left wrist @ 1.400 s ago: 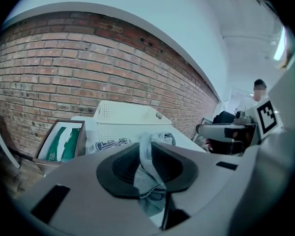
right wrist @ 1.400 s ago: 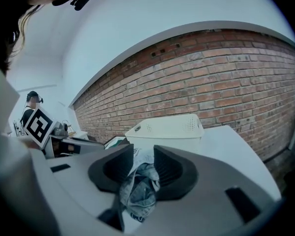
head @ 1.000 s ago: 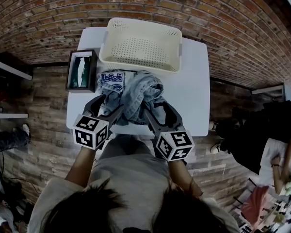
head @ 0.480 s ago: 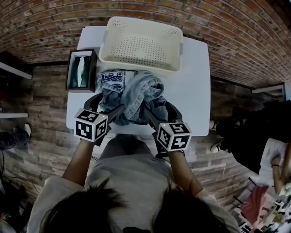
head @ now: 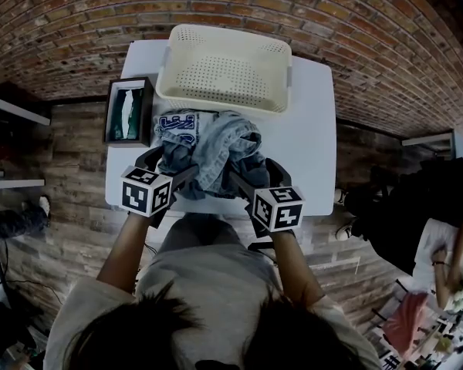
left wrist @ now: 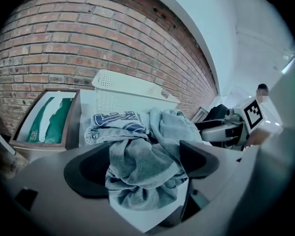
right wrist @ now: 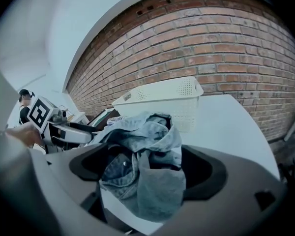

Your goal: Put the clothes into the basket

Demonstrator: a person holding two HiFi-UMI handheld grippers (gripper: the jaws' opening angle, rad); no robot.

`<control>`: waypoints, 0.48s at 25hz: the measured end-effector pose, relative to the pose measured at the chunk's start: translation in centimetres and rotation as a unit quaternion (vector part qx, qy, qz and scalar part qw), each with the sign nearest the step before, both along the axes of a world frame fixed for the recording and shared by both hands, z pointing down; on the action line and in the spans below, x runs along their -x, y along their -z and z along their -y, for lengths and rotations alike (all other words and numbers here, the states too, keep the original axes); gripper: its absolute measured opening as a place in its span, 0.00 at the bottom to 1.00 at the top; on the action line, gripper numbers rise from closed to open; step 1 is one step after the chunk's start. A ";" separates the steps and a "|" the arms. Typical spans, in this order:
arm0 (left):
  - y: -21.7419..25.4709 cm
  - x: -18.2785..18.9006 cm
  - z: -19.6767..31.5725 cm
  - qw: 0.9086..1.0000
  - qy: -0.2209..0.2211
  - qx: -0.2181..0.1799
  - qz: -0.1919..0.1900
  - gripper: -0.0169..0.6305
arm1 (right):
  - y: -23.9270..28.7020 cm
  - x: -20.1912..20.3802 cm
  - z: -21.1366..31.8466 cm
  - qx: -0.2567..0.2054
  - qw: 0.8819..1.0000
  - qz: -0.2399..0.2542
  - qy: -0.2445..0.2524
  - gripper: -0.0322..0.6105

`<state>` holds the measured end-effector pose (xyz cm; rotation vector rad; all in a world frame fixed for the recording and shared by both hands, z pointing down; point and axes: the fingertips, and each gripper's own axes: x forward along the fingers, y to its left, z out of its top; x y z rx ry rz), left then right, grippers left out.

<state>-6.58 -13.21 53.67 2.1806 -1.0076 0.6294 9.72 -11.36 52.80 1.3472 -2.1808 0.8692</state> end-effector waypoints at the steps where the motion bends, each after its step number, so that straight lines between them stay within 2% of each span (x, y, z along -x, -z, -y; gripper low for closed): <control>1: -0.2 0.0 0.1 1.000 -0.002 0.003 0.003 0.71 | -0.2 0.0 0.1 0.000 1.000 -0.003 0.004 0.75; 6: -1.6 0.2 0.5 1.000 -0.002 0.025 0.009 0.79 | -1.3 -0.2 0.9 0.013 0.999 -0.012 0.028 0.83; 8: -2.2 0.4 0.7 0.999 0.000 0.041 0.002 0.85 | -2.1 -0.5 1.1 0.026 0.999 -0.019 0.030 0.84; 12: -3.6 0.5 0.7 0.997 -0.002 0.076 -0.016 0.89 | -4.2 -1.4 1.0 0.067 0.996 -0.040 0.039 0.87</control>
